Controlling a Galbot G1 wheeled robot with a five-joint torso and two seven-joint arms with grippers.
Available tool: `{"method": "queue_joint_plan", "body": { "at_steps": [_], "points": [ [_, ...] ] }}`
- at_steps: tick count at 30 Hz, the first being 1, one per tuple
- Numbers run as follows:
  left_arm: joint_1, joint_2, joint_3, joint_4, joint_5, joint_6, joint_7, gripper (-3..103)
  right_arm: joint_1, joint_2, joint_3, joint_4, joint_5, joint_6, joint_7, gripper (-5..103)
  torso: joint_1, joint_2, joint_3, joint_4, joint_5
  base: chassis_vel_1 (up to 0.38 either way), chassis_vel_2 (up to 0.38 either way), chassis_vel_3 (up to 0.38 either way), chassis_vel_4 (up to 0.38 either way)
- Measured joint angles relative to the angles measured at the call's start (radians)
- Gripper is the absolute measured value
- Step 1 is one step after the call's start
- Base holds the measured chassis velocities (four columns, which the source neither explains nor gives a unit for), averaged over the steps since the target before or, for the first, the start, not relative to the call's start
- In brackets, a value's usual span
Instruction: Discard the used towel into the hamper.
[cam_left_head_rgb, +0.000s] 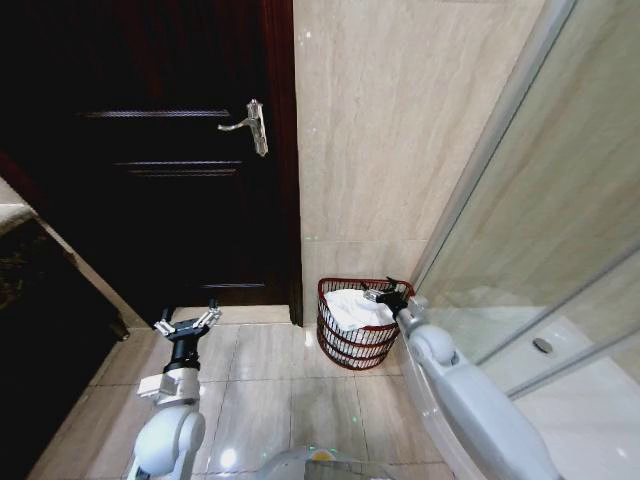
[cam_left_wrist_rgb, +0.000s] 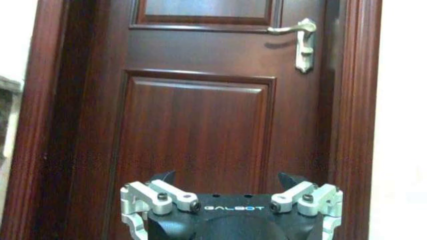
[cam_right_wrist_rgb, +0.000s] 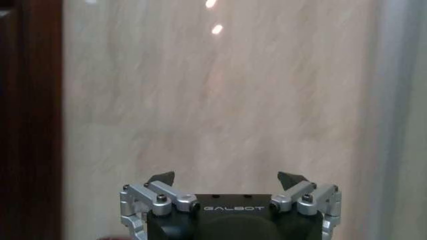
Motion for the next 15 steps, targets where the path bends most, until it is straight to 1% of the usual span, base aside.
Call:
{"method": "queue_joint_plan", "body": {
  "at_steps": [1, 2, 4, 5, 6, 7, 8, 9, 11, 12, 13, 15],
  "points": [
    [-0.001, -0.001, 0.001, 0.007, 0.001, 0.001, 0.006, 100, -0.038, 0.010, 0.035, 0.034, -0.026, -0.002, 0.016, 100, 0.000, 0.000, 0.000, 0.0003, -0.0012, 0.000, 0.000, 0.000, 0.000],
    [-0.001, 0.000, 0.001, 0.013, 0.001, 0.001, 0.015, 100, -0.088, 0.022, 0.077, 0.073, -0.055, -0.008, 0.030, 100, 0.000, 0.000, 0.000, 0.0001, -0.0012, 0.000, 0.000, 0.000, 0.000],
    [0.000, 0.004, 0.001, 0.021, -0.002, 0.003, 0.022, 100, -0.168, 0.045, 0.153, 0.129, -0.092, -0.017, 0.035, 100, 0.000, 0.000, 0.000, -0.0001, -0.0002, 0.000, 0.000, 0.000, 0.000],
    [0.000, 0.007, 0.000, 0.024, -0.005, 0.007, 0.024, 100, -0.203, 0.059, 0.189, 0.152, -0.115, -0.018, 0.035, 100, 0.000, 0.000, 0.000, -0.0006, -0.0011, 0.000, 0.000, 0.000, 0.000],
    [0.000, 0.007, 0.000, 0.024, -0.005, 0.007, 0.024, 100, -0.203, 0.059, 0.189, 0.152, -0.115, -0.018, 0.035, 100, 0.000, 0.000, 0.000, -0.0006, -0.0011, 0.000, 0.000, 0.000, 0.000],
    [0.000, 0.013, -0.004, 0.025, -0.008, 0.018, 0.030, 100, -0.243, 0.081, 0.227, 0.175, -0.151, -0.013, 0.036, 100, 0.000, 0.000, 0.000, -0.0005, -0.0009, 0.000, 0.000, 0.000, 0.000],
    [0.000, 0.013, -0.004, 0.025, -0.008, 0.018, 0.030, 100, -0.243, 0.081, 0.227, 0.175, -0.151, -0.013, 0.036, 100, 0.000, 0.000, 0.000, -0.0005, -0.0009, 0.000, 0.000, 0.000, 0.000],
    [0.002, 0.021, -0.007, 0.022, -0.015, 0.035, 0.042, 100, -0.270, 0.106, 0.261, 0.194, -0.183, -0.007, 0.038, 100, 0.000, 0.000, 0.000, -0.0002, -0.0001, 0.000, 0.000, 0.000, 0.000],
    [0.004, 0.035, -0.006, 0.011, -0.029, 0.059, 0.053, 100, -0.300, 0.140, 0.289, 0.226, -0.198, -0.011, 0.039, 100, 0.000, 0.000, 0.000, -0.0001, -0.0006, 0.000, 0.000, 0.000, 0.000],
    [0.004, 0.035, -0.006, 0.011, -0.029, 0.059, 0.053, 100, -0.300, 0.140, 0.289, 0.226, -0.198, -0.011, 0.039, 100, 0.000, 0.000, 0.000, -0.0001, -0.0006, 0.000, 0.000, 0.000, 0.000],
    [0.004, 0.042, -0.003, 0.004, -0.032, 0.071, 0.060, 100, -0.312, 0.158, 0.296, 0.241, -0.201, -0.015, 0.040, 100, 0.000, 0.000, 0.000, 0.0001, -0.0008, 0.000, 0.000, 0.000, 0.000],
    [0.004, 0.045, -0.001, -0.009, -0.032, 0.089, 0.069, 100, -0.332, 0.200, 0.290, 0.280, -0.217, -0.028, 0.042, 100, 0.000, 0.000, 0.000, -0.0001, -0.0007, 0.000, 0.000, 0.000, 0.000]
  ]
}}
